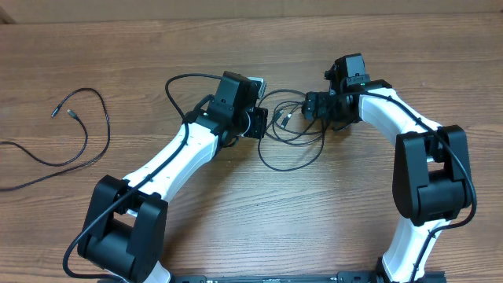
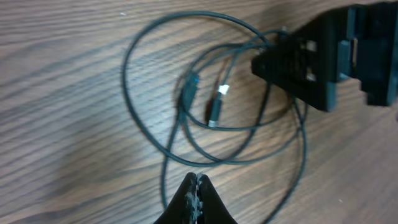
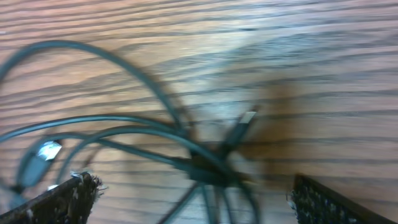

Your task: Untangle cables

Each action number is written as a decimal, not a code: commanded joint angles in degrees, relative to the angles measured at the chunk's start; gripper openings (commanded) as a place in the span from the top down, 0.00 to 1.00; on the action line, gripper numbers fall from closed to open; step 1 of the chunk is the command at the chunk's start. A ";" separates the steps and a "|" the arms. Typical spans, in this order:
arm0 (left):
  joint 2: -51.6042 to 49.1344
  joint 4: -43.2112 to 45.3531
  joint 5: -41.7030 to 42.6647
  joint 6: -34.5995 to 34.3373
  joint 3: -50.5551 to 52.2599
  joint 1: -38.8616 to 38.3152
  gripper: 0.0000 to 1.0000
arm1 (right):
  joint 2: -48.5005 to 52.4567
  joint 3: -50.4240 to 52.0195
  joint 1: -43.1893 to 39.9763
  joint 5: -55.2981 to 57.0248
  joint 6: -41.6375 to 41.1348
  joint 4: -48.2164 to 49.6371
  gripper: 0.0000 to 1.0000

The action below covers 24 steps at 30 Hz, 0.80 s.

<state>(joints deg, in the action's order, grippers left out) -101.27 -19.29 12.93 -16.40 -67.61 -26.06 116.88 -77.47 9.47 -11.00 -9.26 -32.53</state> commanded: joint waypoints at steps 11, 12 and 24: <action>-0.63 -1.20 -3.30 -2.56 0.00 5.64 0.96 | 1.11 0.57 0.50 -25.83 -3.56 2.32 0.00; -0.63 -1.36 -3.30 -2.56 0.00 6.16 0.96 | 1.11 0.59 0.79 -25.75 -5.11 2.05 0.00; -0.63 -3.21 -3.30 -3.34 0.00 11.78 0.94 | 1.14 1.49 10.64 -24.65 -9.07 -4.11 0.00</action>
<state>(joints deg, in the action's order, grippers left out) -101.27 -22.35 10.24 -19.18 -67.61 -15.35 117.03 -76.71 17.52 -34.35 -17.04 -35.66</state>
